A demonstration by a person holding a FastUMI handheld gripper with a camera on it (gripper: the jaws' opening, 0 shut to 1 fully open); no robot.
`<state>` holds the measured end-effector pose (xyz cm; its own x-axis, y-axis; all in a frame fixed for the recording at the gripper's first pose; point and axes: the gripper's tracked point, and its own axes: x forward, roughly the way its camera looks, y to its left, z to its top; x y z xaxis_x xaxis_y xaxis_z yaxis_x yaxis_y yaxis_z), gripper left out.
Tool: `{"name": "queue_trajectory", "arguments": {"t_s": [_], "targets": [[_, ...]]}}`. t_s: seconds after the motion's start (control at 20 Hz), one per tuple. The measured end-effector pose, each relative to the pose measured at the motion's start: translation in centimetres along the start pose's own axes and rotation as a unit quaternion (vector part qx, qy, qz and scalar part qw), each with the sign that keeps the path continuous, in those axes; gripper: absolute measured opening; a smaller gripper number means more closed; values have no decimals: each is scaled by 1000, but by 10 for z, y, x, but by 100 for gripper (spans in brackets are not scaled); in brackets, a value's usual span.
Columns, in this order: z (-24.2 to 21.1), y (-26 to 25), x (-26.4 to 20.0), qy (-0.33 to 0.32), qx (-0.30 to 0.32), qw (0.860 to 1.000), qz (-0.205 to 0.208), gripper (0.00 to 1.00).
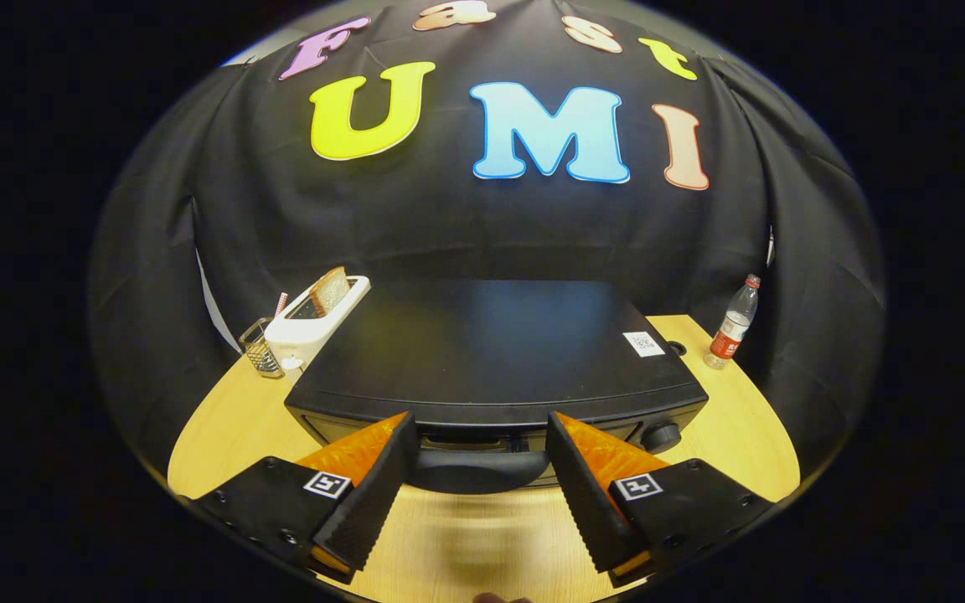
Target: Open the toaster oven, put the food inside, and close the toaster oven door.
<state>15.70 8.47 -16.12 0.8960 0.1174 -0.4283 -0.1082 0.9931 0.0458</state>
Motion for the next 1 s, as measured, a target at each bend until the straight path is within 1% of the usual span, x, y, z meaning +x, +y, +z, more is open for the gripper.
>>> {"name": "queue_trajectory", "arguments": {"t_s": [0.1, 0.15, 0.35, 0.5, 0.6, 0.8, 1.0], "targets": [[-10, 2, 6, 20, -4, 1000, 7, 99], [-6, 2, 5, 12, -8, 1000, 7, 99], [-9, 3, 6, 24, -13, 1000, 4, 99], [-10, 7, 4, 29, -23, 999, 17, 99], [-14, 6, 1, 43, -11, 999, 23, 99], [-22, 6, -7, 55, -11, 998, 24, 99], [-41, 6, -20, 65, -10, 998, 24, 99]]}}
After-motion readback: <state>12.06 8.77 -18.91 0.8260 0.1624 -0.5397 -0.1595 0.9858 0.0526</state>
